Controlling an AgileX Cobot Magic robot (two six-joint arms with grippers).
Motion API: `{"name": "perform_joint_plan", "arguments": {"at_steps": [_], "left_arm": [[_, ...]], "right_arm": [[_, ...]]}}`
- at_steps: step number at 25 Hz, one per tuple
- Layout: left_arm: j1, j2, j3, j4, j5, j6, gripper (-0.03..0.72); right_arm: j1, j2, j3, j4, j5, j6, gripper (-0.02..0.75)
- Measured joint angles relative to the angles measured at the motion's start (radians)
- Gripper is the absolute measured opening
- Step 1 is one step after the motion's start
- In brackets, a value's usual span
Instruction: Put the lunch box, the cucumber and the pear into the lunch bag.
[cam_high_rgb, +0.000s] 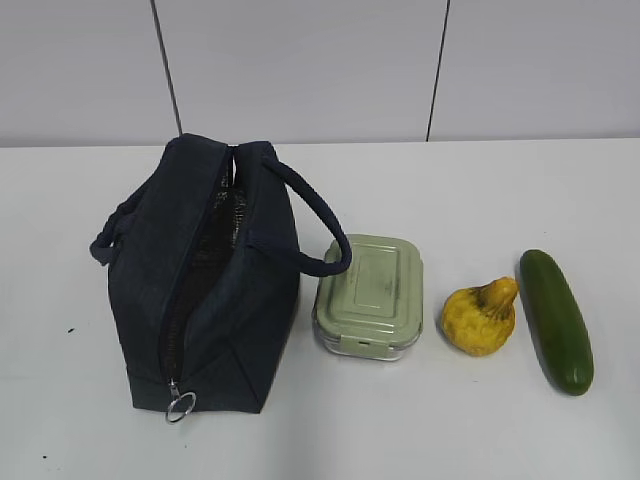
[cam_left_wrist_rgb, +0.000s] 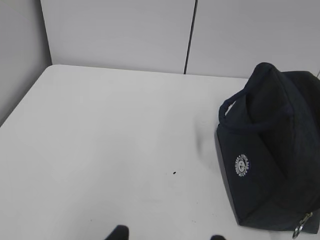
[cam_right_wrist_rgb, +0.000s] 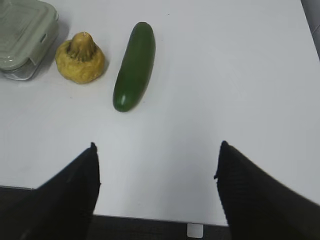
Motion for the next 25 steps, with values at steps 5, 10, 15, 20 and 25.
{"name": "perform_joint_plan", "arguments": {"at_steps": [5,10,15,20,25], "left_arm": [[0.0,0.0,0.0,0.0,0.0,0.0,0.309],[0.0,0.0,0.0,0.0,0.0,0.0,0.309],[0.0,0.0,0.0,0.0,0.0,0.0,0.309],[0.0,0.0,0.0,0.0,0.0,0.0,0.309],[0.0,0.0,0.0,0.0,0.0,0.0,0.309]], "right_arm": [[0.0,0.179,-0.066,0.101,-0.078,0.0,0.566],[0.018,0.423,-0.125,0.187,-0.109,0.0,0.566],[0.04,0.662,-0.222,0.185,-0.117,0.0,0.566],[0.041,0.926,-0.354,0.164,-0.124,-0.004,0.566],[0.041,1.11,-0.442,0.133,-0.134,-0.006,0.566]]}}
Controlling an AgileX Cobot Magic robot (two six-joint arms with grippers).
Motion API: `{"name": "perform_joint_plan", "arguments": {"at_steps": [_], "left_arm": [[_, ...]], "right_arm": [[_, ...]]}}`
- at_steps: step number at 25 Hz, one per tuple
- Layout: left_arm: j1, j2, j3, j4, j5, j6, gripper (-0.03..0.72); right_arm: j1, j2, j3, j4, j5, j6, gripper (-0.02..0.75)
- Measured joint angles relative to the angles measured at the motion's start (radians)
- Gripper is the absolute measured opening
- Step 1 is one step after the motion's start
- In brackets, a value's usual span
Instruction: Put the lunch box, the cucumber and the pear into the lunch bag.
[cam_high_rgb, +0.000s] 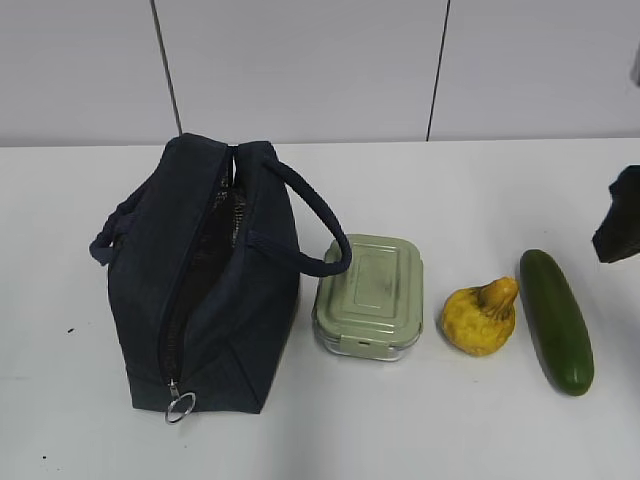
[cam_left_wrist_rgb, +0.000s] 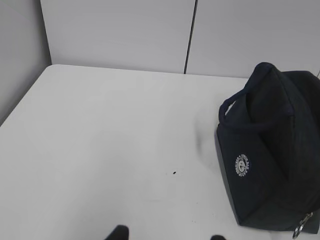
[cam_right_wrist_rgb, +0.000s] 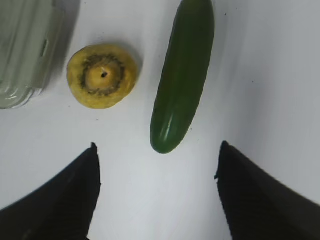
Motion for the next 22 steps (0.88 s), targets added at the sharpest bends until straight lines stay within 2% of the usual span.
{"name": "perform_joint_plan", "arguments": {"at_steps": [13,22], "left_arm": [[0.0,0.0,0.0,0.0,0.0,0.0,0.309],[0.0,0.0,0.0,0.0,0.0,0.0,0.309]], "right_arm": [[0.0,0.521,-0.188,-0.061,-0.054,0.02,0.566],[0.0,0.708,-0.297,-0.072,-0.054,0.074,0.566]]}}
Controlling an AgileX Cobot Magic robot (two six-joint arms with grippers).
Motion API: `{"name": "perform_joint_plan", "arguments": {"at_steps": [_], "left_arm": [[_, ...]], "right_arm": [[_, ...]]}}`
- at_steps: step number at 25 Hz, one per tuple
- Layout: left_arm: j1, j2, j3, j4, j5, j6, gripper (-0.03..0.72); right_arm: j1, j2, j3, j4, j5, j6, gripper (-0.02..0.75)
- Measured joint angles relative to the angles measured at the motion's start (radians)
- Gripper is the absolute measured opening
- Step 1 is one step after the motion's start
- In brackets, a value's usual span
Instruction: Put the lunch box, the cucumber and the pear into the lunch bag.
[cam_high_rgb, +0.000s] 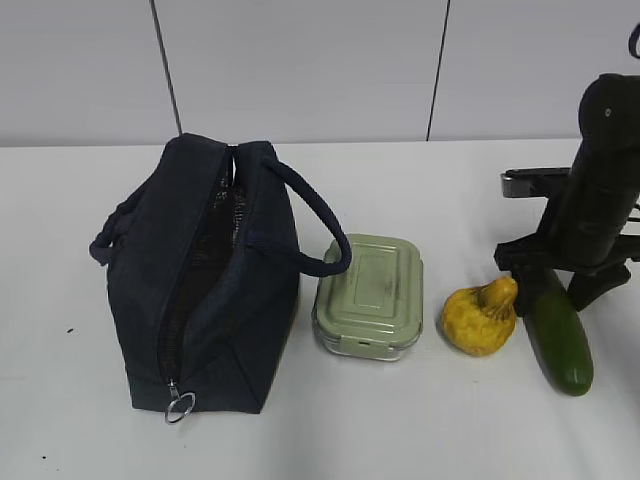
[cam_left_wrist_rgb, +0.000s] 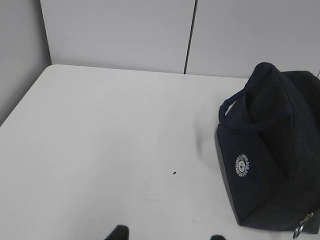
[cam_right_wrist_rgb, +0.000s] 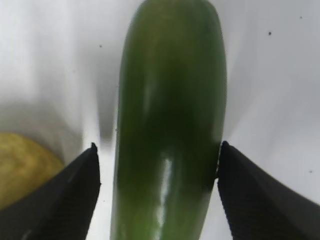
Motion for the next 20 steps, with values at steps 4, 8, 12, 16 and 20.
{"name": "perform_joint_plan", "arguments": {"at_steps": [4,8,12,16,20], "left_arm": [[0.0,0.0,0.0,0.0,0.0,0.0,0.309],[0.0,0.0,0.0,0.0,0.0,0.0,0.309],[0.0,0.0,0.0,0.0,0.0,0.0,0.309],[0.0,0.0,0.0,0.0,0.0,0.0,0.309],[0.0,0.0,0.0,0.0,0.0,0.0,0.309]], "right_arm": [[0.0,0.015,0.0,-0.009,0.0,0.017,0.566],[0.0,0.017,0.0,-0.032,0.0,0.017,0.541],[0.0,0.043,-0.002,-0.046,0.0,0.017,0.501],[0.0,0.053,-0.014,-0.048,0.01,0.017,0.475],[0.002,0.057,-0.028,-0.064,0.029,0.004,0.435]]}}
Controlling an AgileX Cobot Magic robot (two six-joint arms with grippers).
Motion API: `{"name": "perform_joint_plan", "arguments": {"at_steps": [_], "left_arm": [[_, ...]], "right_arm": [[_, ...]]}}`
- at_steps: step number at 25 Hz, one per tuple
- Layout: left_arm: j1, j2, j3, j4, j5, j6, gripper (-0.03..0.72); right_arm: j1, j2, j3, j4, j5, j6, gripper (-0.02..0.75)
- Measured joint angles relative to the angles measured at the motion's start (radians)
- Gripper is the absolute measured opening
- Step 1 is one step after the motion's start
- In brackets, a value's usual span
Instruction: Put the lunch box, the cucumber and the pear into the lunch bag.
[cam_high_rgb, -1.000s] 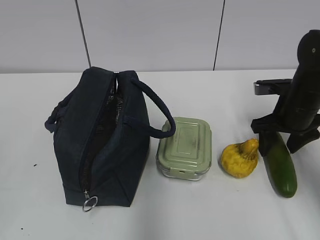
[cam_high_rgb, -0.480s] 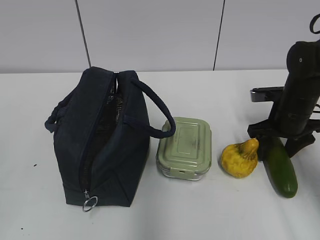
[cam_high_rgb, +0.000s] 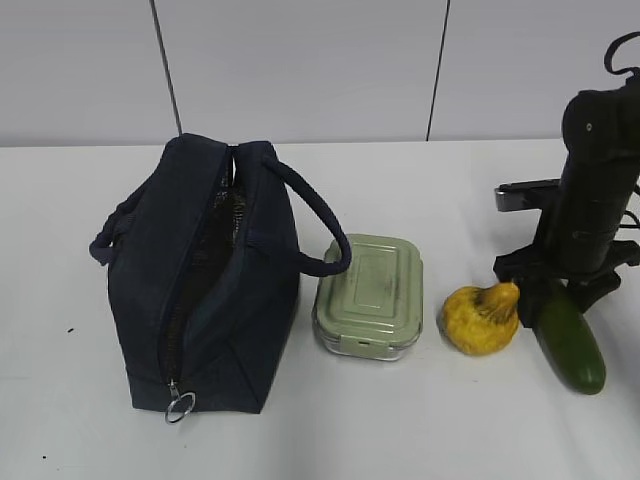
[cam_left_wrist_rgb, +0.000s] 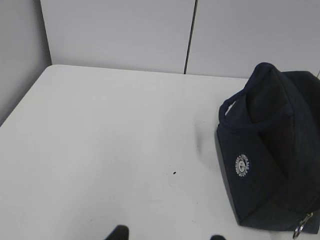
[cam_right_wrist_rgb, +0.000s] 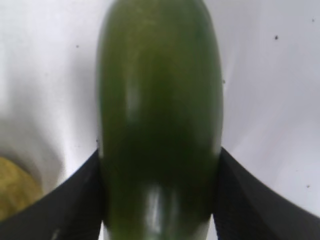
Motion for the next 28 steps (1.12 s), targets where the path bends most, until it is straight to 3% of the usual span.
{"name": "perform_joint_plan", "arguments": {"at_steps": [12,18,28], "left_arm": [[0.0,0.0,0.0,0.0,0.0,0.0,0.309],[0.0,0.0,0.0,0.0,0.0,0.0,0.309],[0.0,0.03,-0.007,-0.046,-0.024,0.0,0.309]], "right_arm": [[0.0,0.026,-0.219,-0.043,0.221,-0.008,0.42],[0.0,-0.032,-0.294,-0.039,0.243,-0.026,0.419],[0.0,-0.183,-0.307,0.115,0.258,-0.083,0.419]]}}
